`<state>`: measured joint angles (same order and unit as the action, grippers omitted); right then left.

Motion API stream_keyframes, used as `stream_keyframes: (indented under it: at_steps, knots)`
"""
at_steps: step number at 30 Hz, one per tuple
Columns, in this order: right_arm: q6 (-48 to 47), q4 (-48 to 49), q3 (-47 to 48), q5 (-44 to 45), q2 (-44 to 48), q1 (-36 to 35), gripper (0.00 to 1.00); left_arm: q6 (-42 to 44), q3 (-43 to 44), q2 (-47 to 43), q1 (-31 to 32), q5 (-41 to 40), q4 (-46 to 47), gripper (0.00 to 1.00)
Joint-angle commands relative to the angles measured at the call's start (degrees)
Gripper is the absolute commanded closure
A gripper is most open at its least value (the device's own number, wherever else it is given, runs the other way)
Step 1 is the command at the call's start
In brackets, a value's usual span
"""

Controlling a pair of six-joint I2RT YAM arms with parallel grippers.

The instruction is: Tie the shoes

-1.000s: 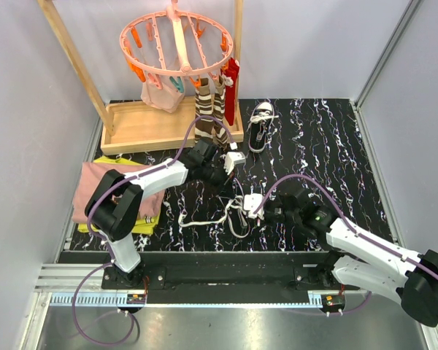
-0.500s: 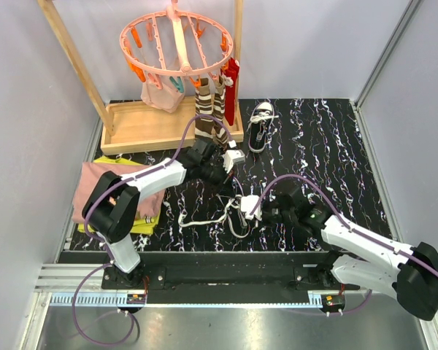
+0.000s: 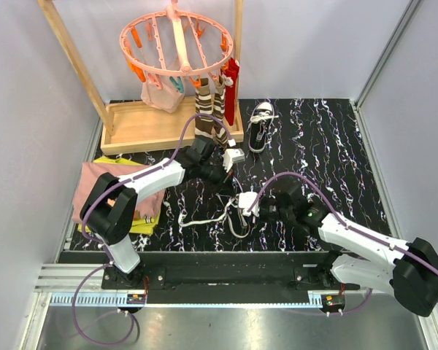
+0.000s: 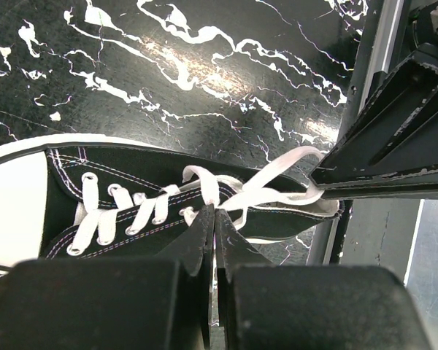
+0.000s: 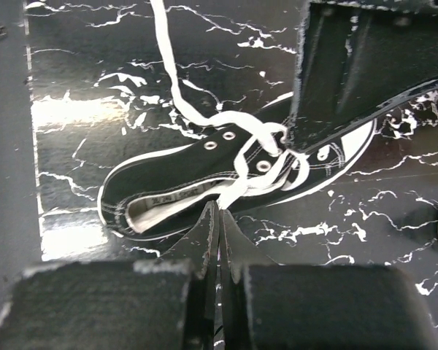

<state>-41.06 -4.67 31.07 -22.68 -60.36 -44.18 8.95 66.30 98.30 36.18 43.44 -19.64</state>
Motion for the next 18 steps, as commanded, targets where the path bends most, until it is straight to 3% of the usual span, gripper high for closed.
stream_keyframes:
  at_steps: [1,18]
  knots:
    - [-0.08,4.14,1.71,1.76,-1.68,0.15,1.0,-0.51,1.55,-2.68,0.12,2.7,1.62,1.0]
    - [-0.43,12.49,3.74,2.9,-10.04,0.15,1.0,-1.74,0.76,-3.64,0.11,3.23,1.62,1.0]
